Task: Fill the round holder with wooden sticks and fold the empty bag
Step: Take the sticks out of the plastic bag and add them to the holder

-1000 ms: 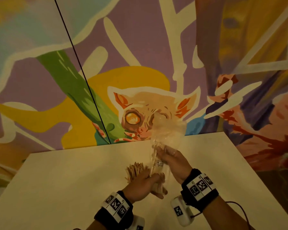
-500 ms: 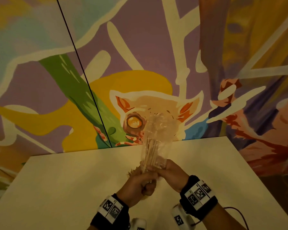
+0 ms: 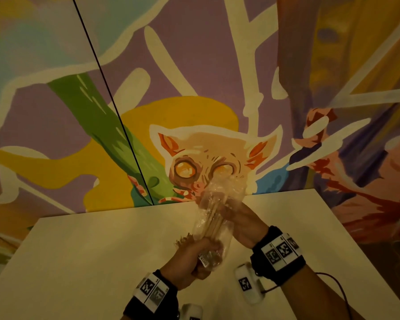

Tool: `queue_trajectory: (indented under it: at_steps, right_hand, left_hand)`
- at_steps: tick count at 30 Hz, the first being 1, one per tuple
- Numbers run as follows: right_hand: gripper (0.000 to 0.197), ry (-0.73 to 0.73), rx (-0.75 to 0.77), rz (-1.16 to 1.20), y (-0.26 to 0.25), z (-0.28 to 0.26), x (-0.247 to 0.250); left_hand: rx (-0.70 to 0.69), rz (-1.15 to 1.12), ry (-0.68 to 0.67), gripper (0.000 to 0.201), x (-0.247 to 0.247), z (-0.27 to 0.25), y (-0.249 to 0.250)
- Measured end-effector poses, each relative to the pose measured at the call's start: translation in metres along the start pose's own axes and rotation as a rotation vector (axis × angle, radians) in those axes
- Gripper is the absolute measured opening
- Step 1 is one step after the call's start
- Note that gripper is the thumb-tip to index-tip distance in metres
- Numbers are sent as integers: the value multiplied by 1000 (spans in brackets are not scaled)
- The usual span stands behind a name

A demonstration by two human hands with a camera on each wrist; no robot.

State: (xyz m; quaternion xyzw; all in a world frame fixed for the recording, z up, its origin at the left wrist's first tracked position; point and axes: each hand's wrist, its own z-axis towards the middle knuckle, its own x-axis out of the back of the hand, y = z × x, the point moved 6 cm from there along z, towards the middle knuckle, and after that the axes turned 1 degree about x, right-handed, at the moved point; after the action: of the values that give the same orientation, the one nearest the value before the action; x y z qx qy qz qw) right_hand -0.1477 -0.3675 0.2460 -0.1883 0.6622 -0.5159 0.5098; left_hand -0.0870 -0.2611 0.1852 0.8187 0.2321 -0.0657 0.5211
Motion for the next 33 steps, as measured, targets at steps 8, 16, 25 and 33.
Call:
queue_trajectory:
  at_steps: [8,16,25,33]
  right_hand:
    - [54,26,-35,-71,23,-4,-22]
    - [46,-11,-67,-353,29,-14,-13]
    - [30,121,-56,-519,27,-20,16]
    - [50,70,22,-435,29,-18,-2]
  left_hand:
    - [-50,-171,-105,15,-10,-2,13]
    - [-158,-135,-96,20,-13,-7,25]
    - [-501,593,344,36,33,-30,85]
    - [-765,745,261,18,-11,-44,108]
